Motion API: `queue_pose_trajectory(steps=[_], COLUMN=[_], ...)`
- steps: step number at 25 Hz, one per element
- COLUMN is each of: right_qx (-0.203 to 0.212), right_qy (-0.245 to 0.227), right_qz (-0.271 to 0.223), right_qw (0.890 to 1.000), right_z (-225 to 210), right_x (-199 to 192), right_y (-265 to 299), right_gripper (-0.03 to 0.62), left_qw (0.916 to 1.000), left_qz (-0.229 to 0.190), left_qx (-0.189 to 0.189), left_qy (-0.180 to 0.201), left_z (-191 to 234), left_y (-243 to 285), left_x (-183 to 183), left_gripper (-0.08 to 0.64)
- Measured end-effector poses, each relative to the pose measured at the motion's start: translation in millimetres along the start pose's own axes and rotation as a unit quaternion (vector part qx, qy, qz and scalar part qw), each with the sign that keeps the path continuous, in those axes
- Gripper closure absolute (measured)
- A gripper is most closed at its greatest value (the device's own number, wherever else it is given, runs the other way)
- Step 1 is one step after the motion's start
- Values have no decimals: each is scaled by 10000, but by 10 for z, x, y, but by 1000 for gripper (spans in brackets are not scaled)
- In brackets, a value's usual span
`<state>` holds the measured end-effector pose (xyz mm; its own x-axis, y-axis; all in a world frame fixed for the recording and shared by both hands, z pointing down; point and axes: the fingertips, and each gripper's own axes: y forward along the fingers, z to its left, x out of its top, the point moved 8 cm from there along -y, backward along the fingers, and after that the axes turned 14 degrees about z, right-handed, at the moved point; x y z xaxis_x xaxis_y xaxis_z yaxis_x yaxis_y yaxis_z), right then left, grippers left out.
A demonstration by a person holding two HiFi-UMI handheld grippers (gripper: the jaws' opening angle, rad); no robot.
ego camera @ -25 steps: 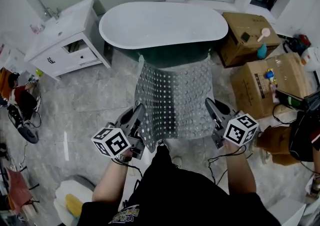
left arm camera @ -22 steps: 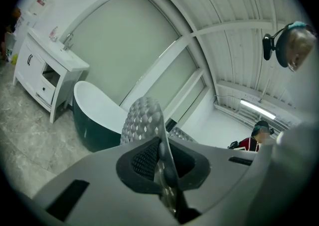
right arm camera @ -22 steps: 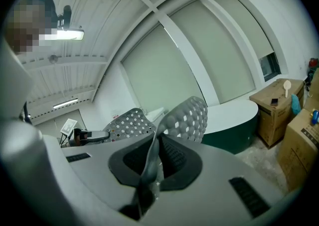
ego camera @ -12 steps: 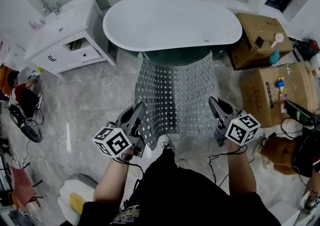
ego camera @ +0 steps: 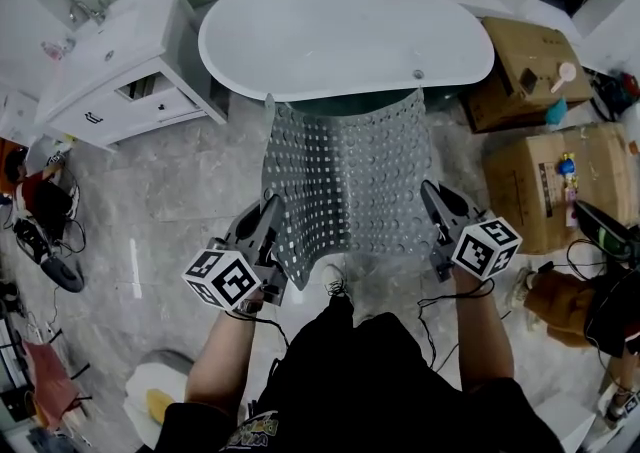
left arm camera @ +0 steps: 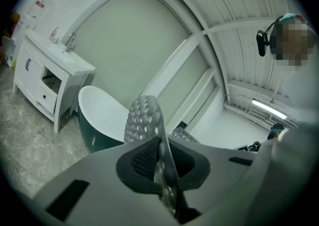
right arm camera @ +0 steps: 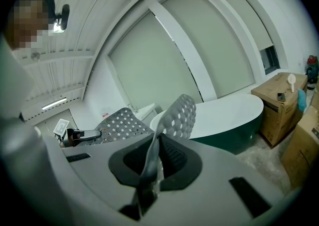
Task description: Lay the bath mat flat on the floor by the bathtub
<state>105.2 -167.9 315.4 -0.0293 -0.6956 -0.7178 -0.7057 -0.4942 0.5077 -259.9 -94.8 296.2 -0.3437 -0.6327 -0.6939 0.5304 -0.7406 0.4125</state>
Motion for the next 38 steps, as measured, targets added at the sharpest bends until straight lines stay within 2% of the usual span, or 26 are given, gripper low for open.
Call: queue_pose_trajectory(steps=[9,18,23,27,31,38], right_qx=[-162,-111,-46,7,93,27], right_qy=[-82,-50,-162,-177,-234,-334], right_qz=[45,131,269,436,636,848], right_qw=[9998,9998,9995,9989,9977,9958], right_z=[-229,-825,-1314,-1718,-2074,-2561], right_x=[111,156,150,122,40,-232], right_y=[282,344,310,332,392,703], right_gripper=[560,560,560,560,560,560], left_qw=[9997,9988,9975,9957,9948,9927], left_qz=[34,-48,-77,-43,-56,203], left_qx=[102,411,677,927,1011,1174], left_qy=[204,251,212,27,-134,-180], left_z=[250,116,-47,-125,-141,193], left_y=[277,728,1098,1408,1725,2245], left_x=[129,34,-94,-219,-439,-754], left_gripper=[528,528,528,528,528,528])
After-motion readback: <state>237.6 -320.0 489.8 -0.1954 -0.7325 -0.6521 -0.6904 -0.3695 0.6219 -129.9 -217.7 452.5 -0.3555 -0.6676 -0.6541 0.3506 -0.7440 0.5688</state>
